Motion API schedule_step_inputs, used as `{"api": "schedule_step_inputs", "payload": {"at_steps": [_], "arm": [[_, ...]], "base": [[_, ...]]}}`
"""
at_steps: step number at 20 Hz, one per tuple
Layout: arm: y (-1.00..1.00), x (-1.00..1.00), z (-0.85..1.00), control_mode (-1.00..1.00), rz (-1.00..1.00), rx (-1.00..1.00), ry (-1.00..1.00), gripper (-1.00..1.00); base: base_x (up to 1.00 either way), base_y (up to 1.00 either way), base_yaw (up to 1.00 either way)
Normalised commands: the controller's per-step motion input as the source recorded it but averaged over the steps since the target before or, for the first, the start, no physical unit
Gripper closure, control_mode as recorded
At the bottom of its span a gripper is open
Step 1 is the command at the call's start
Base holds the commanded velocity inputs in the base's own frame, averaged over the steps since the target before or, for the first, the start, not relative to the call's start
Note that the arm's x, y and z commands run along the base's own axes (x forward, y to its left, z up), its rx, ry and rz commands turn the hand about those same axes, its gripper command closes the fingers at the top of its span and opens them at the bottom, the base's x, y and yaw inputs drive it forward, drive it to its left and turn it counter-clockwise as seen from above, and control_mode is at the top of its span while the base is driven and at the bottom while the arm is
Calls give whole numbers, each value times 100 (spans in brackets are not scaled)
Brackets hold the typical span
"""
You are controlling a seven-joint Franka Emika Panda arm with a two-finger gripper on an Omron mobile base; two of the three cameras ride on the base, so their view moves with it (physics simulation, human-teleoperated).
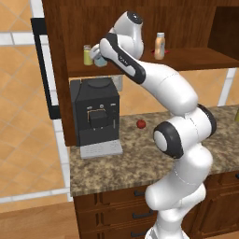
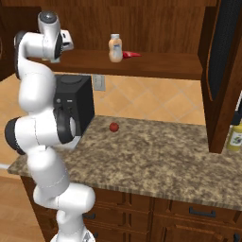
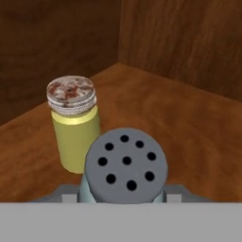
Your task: Put the shaker and condiment bottle from the counter next to their counterparts in the cabinet.
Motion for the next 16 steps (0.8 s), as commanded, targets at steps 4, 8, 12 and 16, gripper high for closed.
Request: {"api": "schedule_step_inputs", "payload": {"at_steps": [4,8,12,16], "arm": [[16,22,-43,-100,0,0,0,100],[47,5,-65,-100,-3,0,1,-100],[26,0,-56,-100,-3,1,0,-100],[0,0,-34,-100,-1,2,0,-100]], "base": [[0,0,0],[0,0,0],[0,0,0],[0,0,0]]}}
